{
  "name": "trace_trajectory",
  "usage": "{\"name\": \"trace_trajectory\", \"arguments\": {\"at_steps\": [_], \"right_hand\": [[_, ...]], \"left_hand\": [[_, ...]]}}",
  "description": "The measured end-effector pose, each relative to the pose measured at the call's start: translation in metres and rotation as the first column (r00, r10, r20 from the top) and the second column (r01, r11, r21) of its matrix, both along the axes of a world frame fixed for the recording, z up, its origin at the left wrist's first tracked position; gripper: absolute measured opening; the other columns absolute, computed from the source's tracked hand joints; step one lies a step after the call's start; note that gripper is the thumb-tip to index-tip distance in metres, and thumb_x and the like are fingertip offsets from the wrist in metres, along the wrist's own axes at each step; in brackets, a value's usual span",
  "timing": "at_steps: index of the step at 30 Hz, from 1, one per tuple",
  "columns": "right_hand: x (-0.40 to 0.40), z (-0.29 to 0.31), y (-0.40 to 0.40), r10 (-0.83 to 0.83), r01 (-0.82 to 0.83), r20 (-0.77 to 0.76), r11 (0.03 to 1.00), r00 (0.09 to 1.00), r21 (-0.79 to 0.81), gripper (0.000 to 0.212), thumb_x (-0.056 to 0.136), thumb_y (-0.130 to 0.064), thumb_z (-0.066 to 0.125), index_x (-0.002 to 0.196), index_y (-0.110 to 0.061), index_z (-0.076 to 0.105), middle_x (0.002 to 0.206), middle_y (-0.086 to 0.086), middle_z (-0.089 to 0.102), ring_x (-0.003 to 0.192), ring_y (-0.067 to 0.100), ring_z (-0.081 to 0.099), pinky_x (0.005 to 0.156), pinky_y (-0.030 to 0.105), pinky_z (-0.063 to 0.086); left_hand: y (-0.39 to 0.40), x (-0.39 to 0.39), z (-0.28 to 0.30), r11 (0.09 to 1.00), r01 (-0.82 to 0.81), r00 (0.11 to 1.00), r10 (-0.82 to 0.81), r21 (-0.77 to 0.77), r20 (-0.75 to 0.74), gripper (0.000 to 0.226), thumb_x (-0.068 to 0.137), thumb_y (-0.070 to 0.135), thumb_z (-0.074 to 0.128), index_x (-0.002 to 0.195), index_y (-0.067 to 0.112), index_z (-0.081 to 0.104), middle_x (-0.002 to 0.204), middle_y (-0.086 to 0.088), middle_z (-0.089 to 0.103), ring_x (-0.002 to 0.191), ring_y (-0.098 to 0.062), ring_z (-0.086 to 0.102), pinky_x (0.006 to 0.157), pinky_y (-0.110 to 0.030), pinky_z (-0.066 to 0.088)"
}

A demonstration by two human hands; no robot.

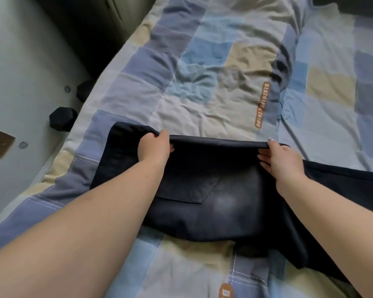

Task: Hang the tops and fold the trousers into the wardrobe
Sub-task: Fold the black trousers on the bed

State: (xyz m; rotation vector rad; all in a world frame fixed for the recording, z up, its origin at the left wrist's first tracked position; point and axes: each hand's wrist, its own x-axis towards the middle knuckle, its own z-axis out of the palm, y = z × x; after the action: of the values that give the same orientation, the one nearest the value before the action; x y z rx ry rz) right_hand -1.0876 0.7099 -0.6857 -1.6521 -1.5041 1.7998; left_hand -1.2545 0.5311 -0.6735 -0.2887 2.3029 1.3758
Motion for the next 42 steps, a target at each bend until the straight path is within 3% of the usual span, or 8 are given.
{"name": "trace_trajectory", "arguments": {"at_steps": [4, 6, 9, 16, 24, 34, 38, 42], "right_hand": [[-0.012, -0.023, 0.01, 0.254, -0.264, 0.141, 0.963, 0.957, 0.052, 0.025, 0.099, -0.031, 0.044, 0.096, -0.019, 0.066, 0.12, 0.004, 0.064, 0.11, 0.019, 0.059, 0.102, 0.036, 0.042], [-0.013, -0.029, 0.007, 0.443, -0.48, 0.279, 0.874, 0.852, 0.081, 0.032, 0.098, -0.027, 0.047, 0.125, -0.014, 0.061, 0.137, 0.001, 0.053, 0.128, 0.018, 0.047, 0.111, 0.029, 0.03], [-0.013, -0.034, 0.0, 0.615, -0.686, 0.393, 0.725, 0.684, 0.06, 0.044, 0.099, -0.021, 0.044, 0.143, -0.015, 0.042, 0.149, -0.002, 0.038, 0.138, 0.016, 0.033, 0.11, 0.021, 0.02], [0.016, -0.021, -0.014, 0.59, -0.723, 0.446, 0.654, 0.673, 0.225, 0.045, 0.101, -0.02, 0.037, 0.146, -0.021, 0.035, 0.152, -0.006, 0.035, 0.14, 0.013, 0.029, 0.108, 0.02, 0.021], [0.126, -0.01, -0.003, 0.653, -0.83, 0.516, 0.479, 0.554, 0.286, 0.044, 0.098, -0.016, 0.038, 0.141, -0.025, 0.043, 0.15, -0.006, 0.038, 0.139, 0.009, 0.031, 0.111, 0.025, 0.026], [0.411, 0.021, 0.087, 0.586, -0.911, 0.718, 0.374, 0.376, 0.172, 0.043, 0.098, -0.015, 0.038, 0.138, -0.028, 0.047, 0.145, -0.01, 0.043, 0.131, 0.015, 0.041, 0.103, 0.03, 0.037], [0.531, 0.017, 0.106, 0.582, -0.968, 0.798, 0.252, 0.158, 0.008, 0.051, 0.094, -0.011, 0.043, 0.142, -0.029, 0.042, 0.15, -0.004, 0.038, 0.134, 0.023, 0.039, 0.103, 0.035, 0.042], [0.613, -0.017, 0.099, 0.557, -0.995, 0.83, 0.086, 0.012, -0.044, 0.081, 0.057, 0.007, 0.075, 0.132, -0.016, 0.055, 0.136, 0.017, 0.053, 0.119, 0.036, 0.056, 0.091, 0.045, 0.051]], "left_hand": [[-0.003, -0.008, -0.031, 0.978, 0.198, 0.979, -0.201, -0.068, -0.032, 0.022, 0.093, 0.029, 0.048, 0.106, 0.016, 0.06, 0.106, -0.004, 0.064, 0.098, -0.02, 0.06, 0.082, -0.033, 0.048], [-0.012, -0.004, -0.048, 0.942, 0.331, 0.944, -0.331, -0.053, 0.006, 0.044, 0.094, 0.027, 0.053, 0.138, 0.023, 0.045, 0.127, 0.002, 0.054, 0.117, -0.015, 0.051, 0.095, -0.025, 0.039], [-0.024, -0.004, -0.066, 0.908, 0.419, 0.907, -0.416, -0.028, 0.07, 0.07, 0.093, 0.019, 0.056, 0.151, 0.027, 0.018, 0.147, 0.006, 0.041, 0.136, -0.015, 0.036, 0.11, -0.028, 0.03], [-0.025, 0.015, -0.042, 0.819, 0.507, 0.85, -0.527, -0.268, -0.005, 0.058, 0.093, 0.018, 0.053, 0.147, 0.024, 0.032, 0.145, 0.006, 0.044, 0.134, -0.016, 0.038, 0.107, -0.028, 0.031], [0.018, 0.178, -0.008, 0.791, 0.611, 0.779, -0.605, -0.016, -0.165, 0.027, 0.091, 0.006, 0.051, 0.107, 0.026, 0.061, 0.096, 0.016, 0.067, 0.096, 0.0, 0.061, 0.09, -0.015, 0.043], [0.098, 0.409, -0.04, 0.823, 0.565, 0.759, -0.55, 0.067, 0.35, 0.018, 0.092, 0.017, 0.058, 0.11, 0.015, 0.058, 0.107, -0.002, 0.064, 0.103, -0.02, 0.06, 0.079, -0.026, 0.043], [0.111, 0.488, -0.054, 0.912, 0.41, 0.729, -0.335, 0.011, 0.597, 0.022, 0.094, 0.019, 0.056, 0.113, 0.014, 0.048, 0.091, 0.003, 0.05, 0.091, -0.019, 0.052, 0.073, -0.03, 0.045], [0.114, 0.542, -0.071, 0.968, 0.229, 0.738, -0.102, -0.105, 0.667, 0.054, 0.088, 0.025, 0.064, 0.135, 0.012, 0.04, 0.118, -0.006, 0.051, 0.11, -0.023, 0.052, 0.089, -0.037, 0.046]]}}
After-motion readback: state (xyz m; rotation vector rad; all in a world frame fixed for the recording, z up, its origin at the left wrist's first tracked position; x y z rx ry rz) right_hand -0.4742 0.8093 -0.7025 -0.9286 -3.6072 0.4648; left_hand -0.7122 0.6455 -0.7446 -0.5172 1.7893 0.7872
